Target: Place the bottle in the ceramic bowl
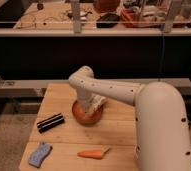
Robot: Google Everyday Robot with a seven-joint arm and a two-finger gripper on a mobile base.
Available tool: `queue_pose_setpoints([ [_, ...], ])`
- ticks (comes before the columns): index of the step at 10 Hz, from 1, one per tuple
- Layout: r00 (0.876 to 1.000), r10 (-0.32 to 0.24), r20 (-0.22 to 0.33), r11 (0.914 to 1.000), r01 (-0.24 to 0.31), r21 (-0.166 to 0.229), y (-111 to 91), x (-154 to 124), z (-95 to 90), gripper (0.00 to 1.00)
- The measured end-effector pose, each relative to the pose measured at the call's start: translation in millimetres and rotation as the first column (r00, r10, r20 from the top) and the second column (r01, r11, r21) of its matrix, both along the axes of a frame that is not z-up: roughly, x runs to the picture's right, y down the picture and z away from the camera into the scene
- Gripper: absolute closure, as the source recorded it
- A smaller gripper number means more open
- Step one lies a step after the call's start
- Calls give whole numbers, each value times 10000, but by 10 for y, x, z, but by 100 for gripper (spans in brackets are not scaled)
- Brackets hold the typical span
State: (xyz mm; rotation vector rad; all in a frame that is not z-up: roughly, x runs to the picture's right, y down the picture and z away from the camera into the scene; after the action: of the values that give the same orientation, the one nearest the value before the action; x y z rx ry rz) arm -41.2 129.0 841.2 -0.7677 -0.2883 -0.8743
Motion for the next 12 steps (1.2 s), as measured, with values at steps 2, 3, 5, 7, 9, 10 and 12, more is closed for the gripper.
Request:
queue_pose_setpoints([
  [2,10000,97,-3,9999,-97,-115,64,-78,-40,95],
  [3,9998,176,50,9997,-176,-182,97,-117,-68,95],
  [5,9992,273,281,9992,-265,-292,187,-231,-138,95],
  [7,9986,243,469,9991,-227,-356,242,-333,-183,95],
  [9,9980,208,605,9991,-185,-378,274,-391,-206,90],
  [10,9984,198,532,9992,-179,-352,253,-371,-196,81],
  [12,9989,213,418,9993,-200,-329,217,-262,-189,74],
])
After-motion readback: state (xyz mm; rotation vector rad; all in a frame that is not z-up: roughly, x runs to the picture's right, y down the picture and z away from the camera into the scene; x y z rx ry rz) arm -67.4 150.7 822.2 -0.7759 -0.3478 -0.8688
